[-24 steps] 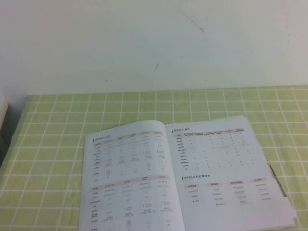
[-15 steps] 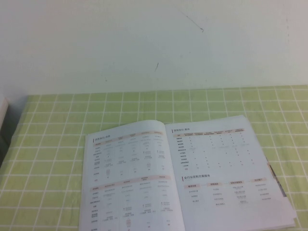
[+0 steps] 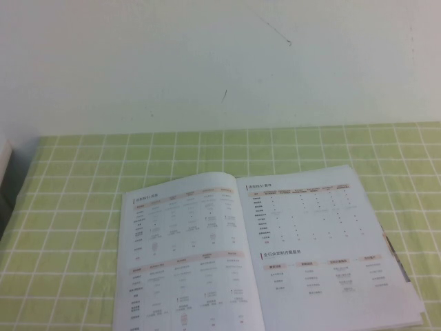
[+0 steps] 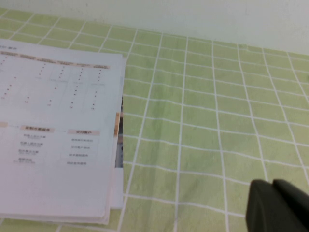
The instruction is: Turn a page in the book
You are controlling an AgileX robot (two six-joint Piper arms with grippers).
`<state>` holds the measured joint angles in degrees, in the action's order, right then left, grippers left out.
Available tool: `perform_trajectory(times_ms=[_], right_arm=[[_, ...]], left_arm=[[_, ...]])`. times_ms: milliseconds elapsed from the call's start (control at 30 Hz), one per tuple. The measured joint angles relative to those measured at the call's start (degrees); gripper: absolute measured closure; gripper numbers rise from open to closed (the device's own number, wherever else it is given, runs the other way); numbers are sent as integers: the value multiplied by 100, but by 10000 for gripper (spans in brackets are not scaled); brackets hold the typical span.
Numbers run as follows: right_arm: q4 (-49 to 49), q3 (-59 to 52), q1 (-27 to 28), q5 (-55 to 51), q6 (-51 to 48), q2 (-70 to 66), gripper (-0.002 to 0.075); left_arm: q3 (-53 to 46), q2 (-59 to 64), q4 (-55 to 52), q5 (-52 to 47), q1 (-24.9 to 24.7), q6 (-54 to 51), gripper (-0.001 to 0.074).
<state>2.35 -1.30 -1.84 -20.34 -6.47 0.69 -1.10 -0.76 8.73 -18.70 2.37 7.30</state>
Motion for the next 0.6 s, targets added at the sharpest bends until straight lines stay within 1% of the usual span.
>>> perform_trajectory(times_ms=[600], right_arm=[[-71,0,0,0,0,0,729]], left_arm=[[0,0,0,0,0,0,738]])
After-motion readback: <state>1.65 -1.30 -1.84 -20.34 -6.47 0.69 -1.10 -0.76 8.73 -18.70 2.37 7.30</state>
